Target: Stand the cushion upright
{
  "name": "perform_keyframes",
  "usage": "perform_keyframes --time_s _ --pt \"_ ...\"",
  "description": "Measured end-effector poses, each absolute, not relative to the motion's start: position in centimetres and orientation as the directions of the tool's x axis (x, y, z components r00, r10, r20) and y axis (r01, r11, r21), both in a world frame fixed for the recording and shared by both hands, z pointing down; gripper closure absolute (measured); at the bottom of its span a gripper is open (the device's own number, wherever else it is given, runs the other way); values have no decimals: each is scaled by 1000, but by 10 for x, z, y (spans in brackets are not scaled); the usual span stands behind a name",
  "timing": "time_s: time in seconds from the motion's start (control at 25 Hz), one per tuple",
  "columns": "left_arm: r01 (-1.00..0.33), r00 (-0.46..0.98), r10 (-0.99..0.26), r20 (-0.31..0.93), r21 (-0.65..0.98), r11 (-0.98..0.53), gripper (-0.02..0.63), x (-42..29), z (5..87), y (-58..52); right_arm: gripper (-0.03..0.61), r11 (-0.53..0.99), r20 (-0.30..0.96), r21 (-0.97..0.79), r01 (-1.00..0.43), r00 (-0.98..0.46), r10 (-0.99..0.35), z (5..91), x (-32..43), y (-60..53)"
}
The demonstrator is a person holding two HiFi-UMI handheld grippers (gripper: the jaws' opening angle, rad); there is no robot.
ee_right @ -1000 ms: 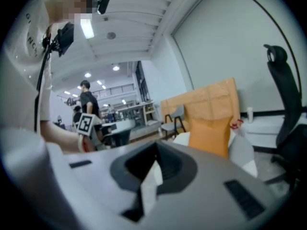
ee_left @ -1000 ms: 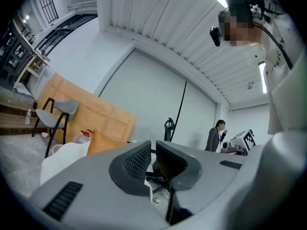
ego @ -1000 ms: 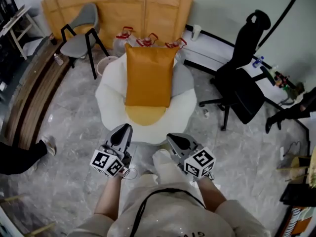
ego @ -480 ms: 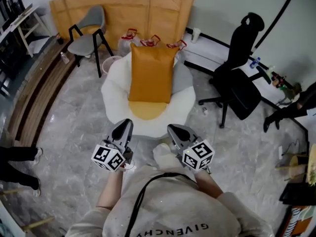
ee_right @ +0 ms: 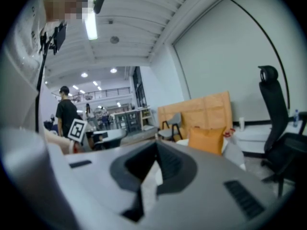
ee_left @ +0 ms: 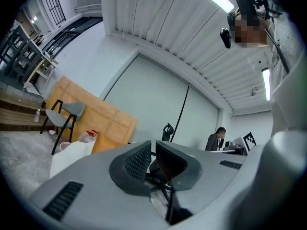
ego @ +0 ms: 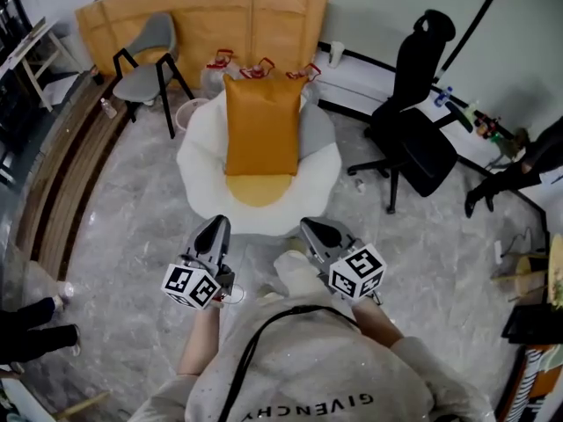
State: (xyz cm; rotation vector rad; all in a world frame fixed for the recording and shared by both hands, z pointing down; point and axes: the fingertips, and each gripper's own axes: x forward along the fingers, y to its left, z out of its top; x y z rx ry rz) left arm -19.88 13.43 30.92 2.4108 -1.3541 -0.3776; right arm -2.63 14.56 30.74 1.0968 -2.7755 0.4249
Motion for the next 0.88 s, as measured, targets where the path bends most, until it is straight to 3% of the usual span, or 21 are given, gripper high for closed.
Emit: perform_keyframes --time_s 0.88 --pt "-765 506 -863 -16 454 -457 558 -177 302 121 562 691 260 -250 -678 -734 -627 306 -5 126"
